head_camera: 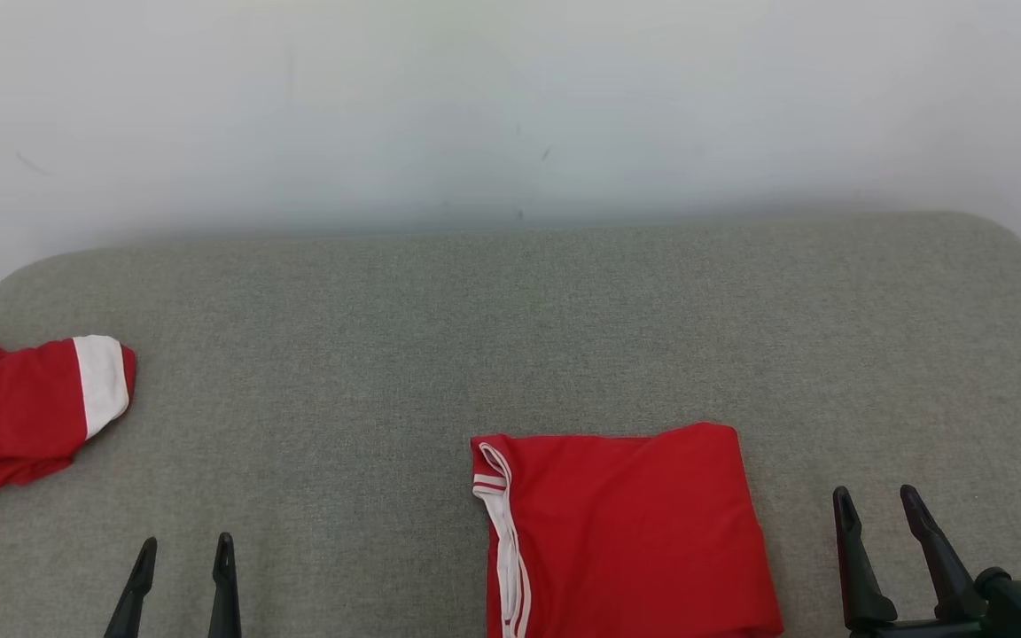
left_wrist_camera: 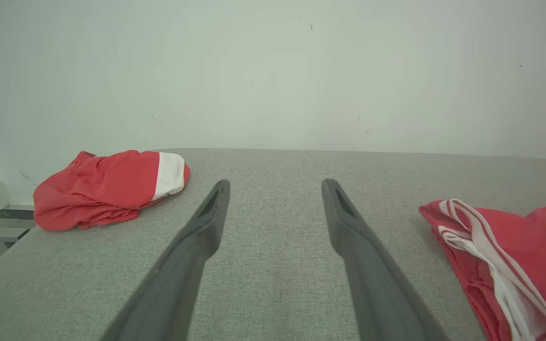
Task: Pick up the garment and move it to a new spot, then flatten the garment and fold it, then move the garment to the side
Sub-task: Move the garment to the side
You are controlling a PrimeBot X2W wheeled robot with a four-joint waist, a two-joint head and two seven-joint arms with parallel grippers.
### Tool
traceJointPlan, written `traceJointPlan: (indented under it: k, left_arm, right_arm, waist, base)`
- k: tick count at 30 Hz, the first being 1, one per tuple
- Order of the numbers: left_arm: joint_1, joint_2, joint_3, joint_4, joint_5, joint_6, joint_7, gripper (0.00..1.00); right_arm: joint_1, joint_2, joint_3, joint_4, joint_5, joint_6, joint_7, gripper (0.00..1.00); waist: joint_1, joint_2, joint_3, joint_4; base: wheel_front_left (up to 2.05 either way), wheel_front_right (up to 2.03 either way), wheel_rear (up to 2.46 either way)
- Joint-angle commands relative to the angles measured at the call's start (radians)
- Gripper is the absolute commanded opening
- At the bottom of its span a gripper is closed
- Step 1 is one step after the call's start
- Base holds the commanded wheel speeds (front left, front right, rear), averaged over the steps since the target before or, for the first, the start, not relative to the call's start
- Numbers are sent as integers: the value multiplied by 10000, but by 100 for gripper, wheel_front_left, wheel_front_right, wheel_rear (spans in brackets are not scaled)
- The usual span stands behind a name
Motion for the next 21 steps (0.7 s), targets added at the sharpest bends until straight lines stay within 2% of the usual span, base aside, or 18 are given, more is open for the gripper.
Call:
traceJointPlan:
  k: [1, 15, 21]
  left_arm:
    - [24, 59, -22, -15, -56, -66, -30, 100]
    - [82, 152, -113, -44, -198, -47, -30, 100]
    - [42, 142, -138, -19, -150, -48, -30, 100]
  right_arm:
    - [81, -17, 8, 21, -37, -25, 6, 100]
    - [48, 35, 109, 177, -6, -25, 74, 100]
    - [-544, -428, 427, 447, 34, -25, 416, 100]
  waist:
    - [0, 0, -2, 1]
    - [0, 0, -62, -1]
    - [0, 0, -52, 16]
  base:
    - [0, 0, 0]
    - [0, 0, 0]
    - [0, 0, 0]
